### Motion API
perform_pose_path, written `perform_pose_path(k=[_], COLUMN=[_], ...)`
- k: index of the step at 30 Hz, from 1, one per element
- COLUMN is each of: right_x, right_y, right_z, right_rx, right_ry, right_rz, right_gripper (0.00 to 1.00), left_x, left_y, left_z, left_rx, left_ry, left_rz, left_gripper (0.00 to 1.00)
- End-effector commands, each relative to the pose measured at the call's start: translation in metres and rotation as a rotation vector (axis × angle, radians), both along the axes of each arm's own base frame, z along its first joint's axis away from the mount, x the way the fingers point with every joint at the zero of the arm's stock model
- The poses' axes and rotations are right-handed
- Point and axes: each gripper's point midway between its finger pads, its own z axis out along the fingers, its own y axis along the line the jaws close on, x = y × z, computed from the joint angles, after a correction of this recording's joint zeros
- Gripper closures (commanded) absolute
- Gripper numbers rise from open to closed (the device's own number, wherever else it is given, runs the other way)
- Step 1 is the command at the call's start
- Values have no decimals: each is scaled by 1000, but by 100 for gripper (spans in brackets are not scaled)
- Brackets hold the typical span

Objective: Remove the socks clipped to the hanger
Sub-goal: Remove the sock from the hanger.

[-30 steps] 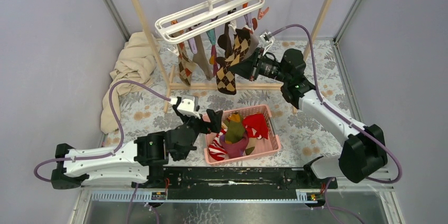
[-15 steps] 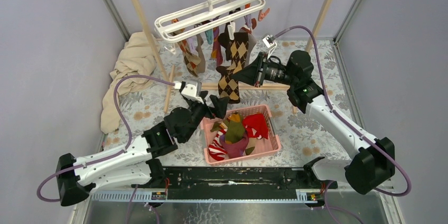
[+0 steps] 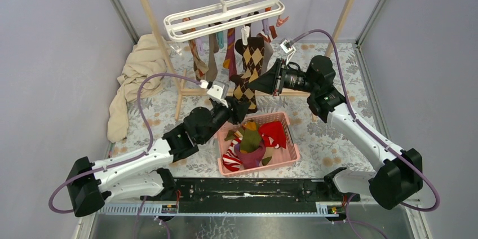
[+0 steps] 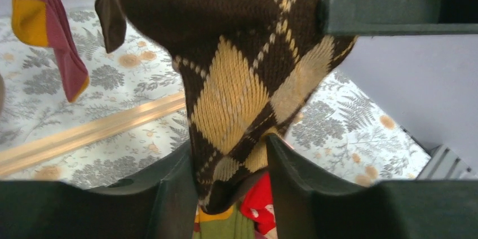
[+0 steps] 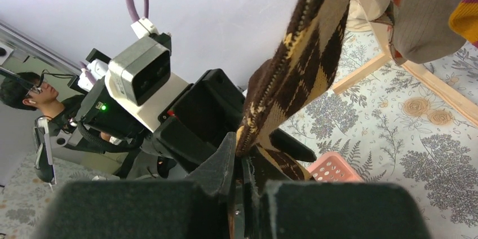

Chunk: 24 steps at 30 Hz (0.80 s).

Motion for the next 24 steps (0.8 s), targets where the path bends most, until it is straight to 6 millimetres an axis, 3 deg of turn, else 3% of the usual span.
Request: perform_pose_path(k=[1, 2, 3, 11, 18, 24], right_x=[-11, -11, -10, -2, 2, 15], right_y=[-4, -4, -4, -5, -12, -17], right_z=[20, 18, 17, 16, 32, 65], right_rx=[34, 29, 24, 0, -51, -39], right_ry=[-67, -64, -62, -63, -142, -223], right_rz=[22, 17, 12, -25, -84, -169], right_gripper=[98, 98, 98, 88, 52, 37], left_x=[1, 2, 3, -9, -27, -38], left_y=[-11, -12, -12, -6, 10, 14], left_z=[41, 40, 39, 42, 67, 79], left_rx=[-70, -61, -51, -44, -80, -47], left_ry=[-64, -54, -45, 15, 41, 72], left_rz=[-56, -54, -54, -77, -104, -136], left_gripper=[69, 88, 99, 100, 100, 100])
